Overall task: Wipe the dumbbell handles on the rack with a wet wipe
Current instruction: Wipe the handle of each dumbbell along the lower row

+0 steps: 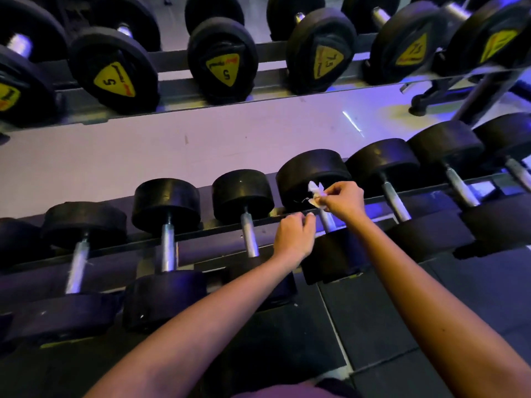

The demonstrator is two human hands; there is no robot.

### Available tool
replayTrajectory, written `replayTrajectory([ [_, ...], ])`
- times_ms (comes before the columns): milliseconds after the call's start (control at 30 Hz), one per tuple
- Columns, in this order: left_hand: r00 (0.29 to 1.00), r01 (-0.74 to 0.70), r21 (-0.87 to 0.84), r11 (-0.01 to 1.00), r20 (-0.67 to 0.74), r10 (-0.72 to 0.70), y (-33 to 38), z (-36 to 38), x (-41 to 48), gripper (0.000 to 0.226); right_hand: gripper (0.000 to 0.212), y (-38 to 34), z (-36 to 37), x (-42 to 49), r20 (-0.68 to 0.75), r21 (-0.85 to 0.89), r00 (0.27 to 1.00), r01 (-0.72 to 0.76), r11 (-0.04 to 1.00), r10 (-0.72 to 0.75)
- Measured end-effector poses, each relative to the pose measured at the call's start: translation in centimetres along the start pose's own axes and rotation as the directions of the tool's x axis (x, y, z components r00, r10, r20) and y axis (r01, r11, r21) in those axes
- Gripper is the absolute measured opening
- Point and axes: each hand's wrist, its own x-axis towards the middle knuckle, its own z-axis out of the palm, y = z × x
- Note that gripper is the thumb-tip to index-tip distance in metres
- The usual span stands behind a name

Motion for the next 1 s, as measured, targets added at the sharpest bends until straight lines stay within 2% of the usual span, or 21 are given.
replayTrajectory([
  [100,0.999,0.025,0.038,0.999,0.035,-0.027,0.9,3.1,0.3,0.041,0.007,2.6,-1.5,1.4,0.055,-0.057,0.998,-0.010,0.998,0.013],
  [167,0.995,0.092,0.075,0.993,0.024,-0.094,1.7,5.4,0.7,0.044,0.008,3.9,-1.9,2.5,0.120,-0.095,0.993,-0.007,0.995,0.019],
  [233,0.976,0.215,0.120,0.969,-0.049,-0.210,2.3,7.1,0.9,0.048,0.013,4.8,-2.4,3.6,0.195,-0.127,0.981,0.018,0.992,0.007],
  [300,0.951,0.281,0.096,0.955,-0.160,-0.264,2.4,7.9,0.8,0.048,0.018,5.6,-2.7,4.5,0.272,-0.149,0.962,0.060,0.987,-0.017],
  [467,0.924,0.291,0.032,0.956,-0.266,-0.273,2.5,7.8,0.9,0.052,0.013,7.0,-2.4,5.8,0.413,-0.148,0.910,0.110,0.983,-0.040],
  [600,0.927,0.285,0.040,0.958,-0.265,-0.265,2.6,7.7,0.8,0.050,0.010,6.2,-1.4,6.5,0.370,-0.068,0.925,0.119,0.990,-0.086],
  [700,0.928,0.277,0.018,0.961,-0.266,-0.262,2.3,7.7,0.8,0.048,0.004,4.7,-0.7,7.3,0.315,-0.070,0.944,0.126,0.990,-0.098],
  [833,0.936,0.264,0.000,0.965,-0.240,-0.256,2.1,7.5,0.7,0.047,0.005,3.6,-0.4,7.4,0.298,-0.133,0.949,0.151,0.980,-0.106],
  [1000,0.940,0.257,0.011,0.966,-0.233,-0.248,2.0,7.3,0.6,0.046,0.018,4.8,-0.7,6.1,0.400,-0.290,0.916,0.159,0.944,-0.032],
])
